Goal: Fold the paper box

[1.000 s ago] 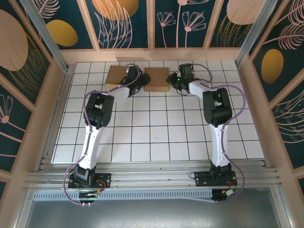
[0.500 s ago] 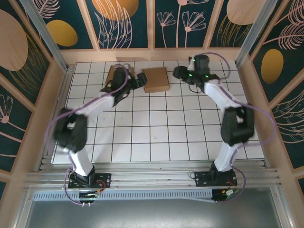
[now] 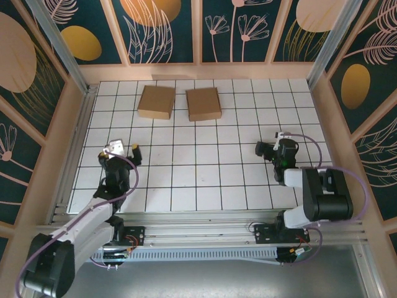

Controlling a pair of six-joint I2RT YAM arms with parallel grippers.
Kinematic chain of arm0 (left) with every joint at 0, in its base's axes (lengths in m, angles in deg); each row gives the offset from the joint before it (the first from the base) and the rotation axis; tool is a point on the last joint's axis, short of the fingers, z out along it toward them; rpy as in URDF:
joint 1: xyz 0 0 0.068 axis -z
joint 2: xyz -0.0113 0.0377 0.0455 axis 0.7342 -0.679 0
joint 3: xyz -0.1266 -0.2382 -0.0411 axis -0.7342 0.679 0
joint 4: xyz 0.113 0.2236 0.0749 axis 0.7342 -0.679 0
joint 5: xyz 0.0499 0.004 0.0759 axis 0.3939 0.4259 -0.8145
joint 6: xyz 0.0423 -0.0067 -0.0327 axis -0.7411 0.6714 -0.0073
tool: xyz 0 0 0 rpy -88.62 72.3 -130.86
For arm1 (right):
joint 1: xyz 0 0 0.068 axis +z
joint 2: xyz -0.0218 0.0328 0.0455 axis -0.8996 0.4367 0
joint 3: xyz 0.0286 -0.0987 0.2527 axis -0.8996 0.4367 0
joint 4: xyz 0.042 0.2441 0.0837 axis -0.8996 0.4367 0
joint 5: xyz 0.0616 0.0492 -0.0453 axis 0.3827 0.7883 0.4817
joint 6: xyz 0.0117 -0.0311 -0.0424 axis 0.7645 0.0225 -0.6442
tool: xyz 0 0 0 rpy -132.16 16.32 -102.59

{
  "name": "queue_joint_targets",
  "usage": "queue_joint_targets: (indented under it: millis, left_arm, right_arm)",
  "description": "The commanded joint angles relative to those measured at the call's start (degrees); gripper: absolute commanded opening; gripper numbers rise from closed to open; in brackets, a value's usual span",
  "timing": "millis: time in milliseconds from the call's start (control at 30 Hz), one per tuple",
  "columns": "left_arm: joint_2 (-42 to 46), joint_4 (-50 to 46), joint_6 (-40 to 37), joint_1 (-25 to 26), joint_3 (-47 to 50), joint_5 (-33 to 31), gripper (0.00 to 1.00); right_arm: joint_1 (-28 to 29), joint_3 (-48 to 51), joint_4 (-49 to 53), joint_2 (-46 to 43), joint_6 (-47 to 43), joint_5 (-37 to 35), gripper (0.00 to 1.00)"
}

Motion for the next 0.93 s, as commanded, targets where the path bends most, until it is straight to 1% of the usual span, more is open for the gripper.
queue_joint_targets:
  millis: [0, 33, 67, 100, 167, 200, 233, 267, 300, 333, 367, 433, 467, 500, 533, 633, 700, 767, 867, 900]
  left_arm:
    - [-1.4, 21.1, -3.3, -8.0, 3.7, 6.4, 0.99]
    - [-3.2, 26.4, -3.4, -10.0, 5.0, 9.3, 0.99]
    - [-6.2, 31.9, -3.4, -11.9, 6.2, 11.7, 0.98]
    - [-10.1, 38.0, -2.6, -13.7, 6.8, 13.6, 0.99]
    - [-18.9, 45.0, -0.1, -16.4, 5.6, 17.6, 0.99]
    - [-24.0, 50.7, 0.3, -16.8, 4.8, 19.4, 0.99]
    - [-28.2, 52.8, 0.1, -16.9, 3.4, 20.6, 0.99]
    - [-32.7, 50.7, -0.1, -16.9, 0.6, 21.2, 0.99]
    - [-38.4, 56.4, -0.6, -16.8, -0.7, 23.0, 0.99]
    - [-39.1, 54.9, -1.3, -16.9, -2.1, 25.2, 0.99]
    - [-35.5, 42.4, -1.9, -16.8, -4.8, 24.8, 0.99]
    - [-38.4, 51.5, -1.6, -16.7, -3.0, 24.8, 0.99]
    - [-36.9, 47.7, -1.9, -16.7, -3.6, 24.7, 0.99]
    - [-36.8, 46.1, -2.1, -16.6, -4.0, 24.5, 0.99]
    - [-37.3, 48.2, -2.0, -16.6, -3.5, 24.8, 0.99]
    - [-37.0, 47.5, -2.2, -16.6, -3.7, 25.0, 0.99]
    - [-37.1, 47.4, -2.2, -16.6, -3.7, 25.0, 0.99]
    - [-37.0, 47.3, -2.2, -16.6, -3.8, 25.0, 0.99]
    - [-37.0, 47.3, -2.2, -16.6, -3.8, 25.0, 0.99]
    - [-36.9, 47.2, -2.1, -16.6, -3.8, 25.0, 0.99]
  right_arm:
    - [-2.6, 3.3, -27.0, 2.7, -4.7, 2.3, 0.99]
    - [-5.7, 6.8, -33.6, 3.4, -2.2, 5.8, 0.99]
    - [-6.9, 10.9, -44.5, 5.5, -0.4, 7.5, 0.99]
    - [-7.4, 12.6, -47.5, 5.3, 0.5, 6.6, 0.99]
    - [-6.1, 11.2, -43.5, 4.8, 0.1, 2.1, 0.99]
    - [-4.6, 9.9, -41.3, 4.9, -0.9, -0.7, 0.99]
    - [-3.4, 8.8, -38.4, 4.5, -1.6, -3.1, 0.99]
    - [-2.6, 8.6, -38.9, 4.9, -2.3, -3.9, 0.99]
    - [-2.3, 8.7, -38.8, 4.8, -2.7, -3.5, 0.99]
    - [-2.4, 8.5, -38.5, 4.8, -3.0, -2.7, 0.99]
    - [-2.3, 8.0, -37.7, 4.8, -3.0, -2.5, 0.99]
    - [-2.3, 8.1, -37.9, 4.9, -3.1, -2.4, 0.99]
    - [-2.3, 8.0, -37.5, 4.7, -3.2, -2.3, 0.99]
    - [-2.4, 8.0, -37.7, 4.8, -3.2, -2.4, 0.99]
    - [-2.4, 8.0, -37.5, 4.8, -3.2, -2.3, 0.99]
    - [-2.4, 7.6, -36.9, 4.8, -3.5, -2.2, 0.99]
    - [-2.8, 7.3, -36.3, 4.8, -3.3, 0.0, 0.99]
    - [-3.1, 7.2, -35.9, 4.7, -3.4, 0.7, 0.99]
    - [-3.1, 7.6, -36.8, 4.7, -3.3, 0.9, 0.99]
    - [-3.1, 8.4, -38.5, 4.7, -3.0, 0.2, 0.99]
